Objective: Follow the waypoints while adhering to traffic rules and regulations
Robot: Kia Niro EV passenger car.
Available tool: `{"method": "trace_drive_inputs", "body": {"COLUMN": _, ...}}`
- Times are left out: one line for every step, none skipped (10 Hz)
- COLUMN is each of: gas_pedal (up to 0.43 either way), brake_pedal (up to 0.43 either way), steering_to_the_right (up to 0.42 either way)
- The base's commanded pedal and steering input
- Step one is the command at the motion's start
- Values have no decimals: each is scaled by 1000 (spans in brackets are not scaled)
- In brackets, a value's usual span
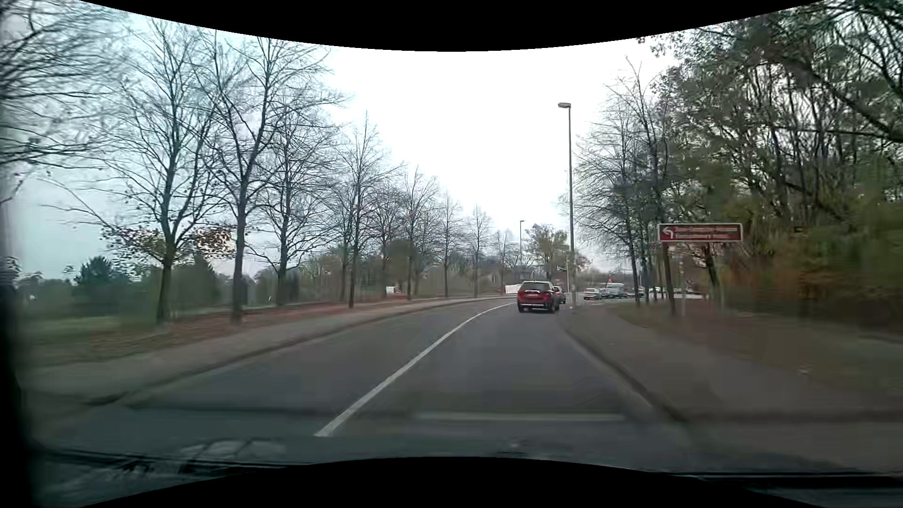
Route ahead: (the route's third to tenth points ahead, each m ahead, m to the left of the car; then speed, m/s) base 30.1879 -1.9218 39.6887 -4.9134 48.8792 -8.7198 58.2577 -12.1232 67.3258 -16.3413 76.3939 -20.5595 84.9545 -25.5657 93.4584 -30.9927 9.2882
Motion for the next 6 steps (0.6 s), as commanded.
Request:
{"method": "trace_drive_inputs", "body": {"gas_pedal": 47, "brake_pedal": 0, "steering_to_the_right": 35}}
{"method": "trace_drive_inputs", "body": {"gas_pedal": 47, "brake_pedal": 0, "steering_to_the_right": 36}}
{"method": "trace_drive_inputs", "body": {"gas_pedal": 47, "brake_pedal": 0, "steering_to_the_right": 39}}
{"method": "trace_drive_inputs", "body": {"gas_pedal": 39, "brake_pedal": 0, "steering_to_the_right": 40}}
{"method": "trace_drive_inputs", "body": {"gas_pedal": 28, "brake_pedal": 0, "steering_to_the_right": 40}}
{"method": "trace_drive_inputs", "body": {"gas_pedal": 20, "brake_pedal": 0, "steering_to_the_right": 40}}
